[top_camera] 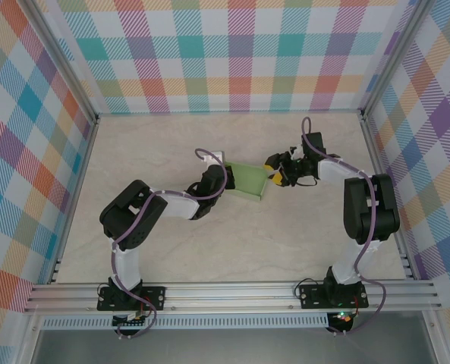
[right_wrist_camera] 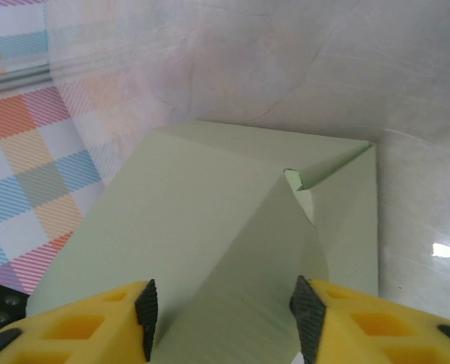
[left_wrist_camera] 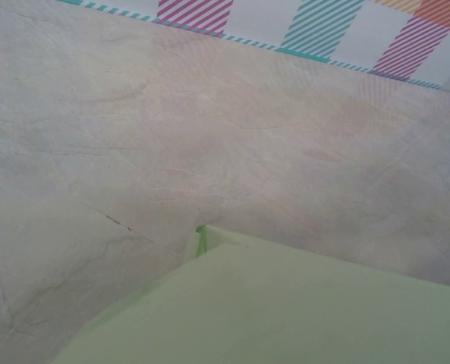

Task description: Fold the paper box

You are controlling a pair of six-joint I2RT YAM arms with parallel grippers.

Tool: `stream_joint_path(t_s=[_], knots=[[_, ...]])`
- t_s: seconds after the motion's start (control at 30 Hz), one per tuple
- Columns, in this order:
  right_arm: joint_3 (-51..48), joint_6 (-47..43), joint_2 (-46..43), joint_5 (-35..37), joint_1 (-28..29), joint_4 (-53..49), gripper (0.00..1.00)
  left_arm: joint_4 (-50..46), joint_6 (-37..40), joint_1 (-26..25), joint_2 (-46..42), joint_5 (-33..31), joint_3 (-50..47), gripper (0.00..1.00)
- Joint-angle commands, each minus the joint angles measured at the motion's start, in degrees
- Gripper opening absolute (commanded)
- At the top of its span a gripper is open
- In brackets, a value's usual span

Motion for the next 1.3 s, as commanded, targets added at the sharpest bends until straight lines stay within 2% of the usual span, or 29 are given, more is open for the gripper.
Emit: stream_joint_path(t_s=[0.0,0.23,0.4,0.6,0.83,1.03,1.27], knots=[[-1.9,7.8,-0.7,-3.6,0.2,3.9,0.56,-1.9,1.6,-1.7,1.3,-0.1,0.6,0.06],[-1.0,11.1,-1.1,-5.3,0.6,2.9,0.54,-1.9,2.4,-2.1,1.9,-0.4,1.2,0.04],[-1.3,10.5,-0.1,-4.1,0.8,2.9,0.48,-0.9,3.1,-2.5,2.8,0.7,1.9,0.05],[0.9,5.2,2.6,-2.3,0.9,-0.1,0.37,2.3,7.4,-2.3,2.3,2.1,1.0,0.1],[0.5,3.2,4.6,-2.2,0.8,0.0,0.35,2.6,7.3,-1.7,1.8,3.6,1.0,0.17],[1.2,1.4,5.2,-0.5,0.7,-1.1,0.32,3.4,6.4,-1.4,-0.3,6.5,-0.4,0.42],[1.8,0.1,5.1,0.7,0.7,-2.0,0.3,3.4,5.7,-0.8,-5.8,11.4,-5.3,0.57]])
